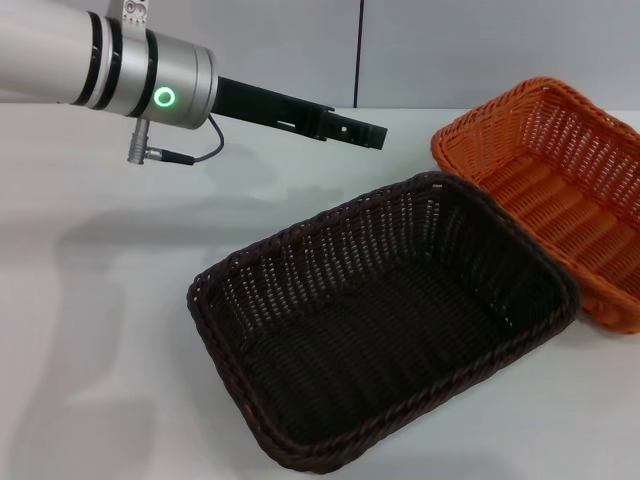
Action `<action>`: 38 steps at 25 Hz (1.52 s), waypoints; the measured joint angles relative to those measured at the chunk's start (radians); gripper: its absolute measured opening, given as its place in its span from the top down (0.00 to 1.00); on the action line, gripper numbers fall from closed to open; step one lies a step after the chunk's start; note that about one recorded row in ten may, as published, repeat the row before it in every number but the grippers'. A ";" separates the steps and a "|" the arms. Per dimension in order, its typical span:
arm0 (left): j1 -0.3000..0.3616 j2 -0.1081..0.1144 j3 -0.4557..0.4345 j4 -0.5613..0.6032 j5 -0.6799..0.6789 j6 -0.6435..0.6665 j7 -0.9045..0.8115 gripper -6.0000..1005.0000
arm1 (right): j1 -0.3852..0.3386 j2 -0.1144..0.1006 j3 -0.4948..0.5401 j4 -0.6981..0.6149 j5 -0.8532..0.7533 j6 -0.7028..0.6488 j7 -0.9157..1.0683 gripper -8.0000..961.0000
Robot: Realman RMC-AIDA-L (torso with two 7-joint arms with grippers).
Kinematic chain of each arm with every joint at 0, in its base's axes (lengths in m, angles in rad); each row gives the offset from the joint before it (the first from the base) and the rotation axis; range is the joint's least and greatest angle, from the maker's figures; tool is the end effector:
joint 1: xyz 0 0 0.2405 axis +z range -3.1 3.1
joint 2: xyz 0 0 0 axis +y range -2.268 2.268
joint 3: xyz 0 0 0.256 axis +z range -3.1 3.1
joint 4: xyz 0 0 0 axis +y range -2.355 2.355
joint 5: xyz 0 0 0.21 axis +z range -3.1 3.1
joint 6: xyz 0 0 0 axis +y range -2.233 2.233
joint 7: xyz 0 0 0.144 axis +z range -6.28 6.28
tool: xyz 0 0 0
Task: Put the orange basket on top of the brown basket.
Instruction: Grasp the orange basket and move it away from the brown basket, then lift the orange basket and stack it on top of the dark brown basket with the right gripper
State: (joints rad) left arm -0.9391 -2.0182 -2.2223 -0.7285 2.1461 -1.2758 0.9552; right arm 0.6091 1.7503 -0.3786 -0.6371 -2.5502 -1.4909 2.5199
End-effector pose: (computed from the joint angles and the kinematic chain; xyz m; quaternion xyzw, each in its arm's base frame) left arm -0.1285 0.4447 0.0051 -0.9194 -0.3429 -0.1378 0.1345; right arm 0.3579 0.3565 0.1541 -0.6600 0.7053 0.1174 0.2305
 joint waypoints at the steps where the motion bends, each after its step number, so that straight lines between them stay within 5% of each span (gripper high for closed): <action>1: 0.000 0.000 0.000 0.000 0.000 0.002 0.000 0.16 | 0.000 0.001 0.002 0.007 0.000 0.004 -0.010 0.14; 13: -0.009 -0.009 0.001 0.026 0.000 0.040 0.004 0.16 | -0.065 0.019 0.028 0.004 0.107 0.077 -0.118 0.51; 20: -0.020 -0.018 0.001 0.037 -0.006 0.072 0.005 0.16 | -0.108 0.029 0.034 -0.019 0.132 0.139 -0.131 0.57; 33: -0.050 -0.035 -0.001 0.054 -0.009 0.125 0.003 0.16 | -0.212 0.048 0.051 -0.023 0.484 0.177 -0.321 0.68; 38: -0.023 -0.037 -0.008 0.031 -0.071 0.169 0.015 0.16 | -0.242 0.082 0.057 -0.024 0.631 0.204 -0.437 0.70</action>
State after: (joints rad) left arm -0.9625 -2.0557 -2.2300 -0.6971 2.0746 -1.1063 0.9697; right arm 0.3672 1.8322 -0.3212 -0.6610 -1.9188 -1.2869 2.0828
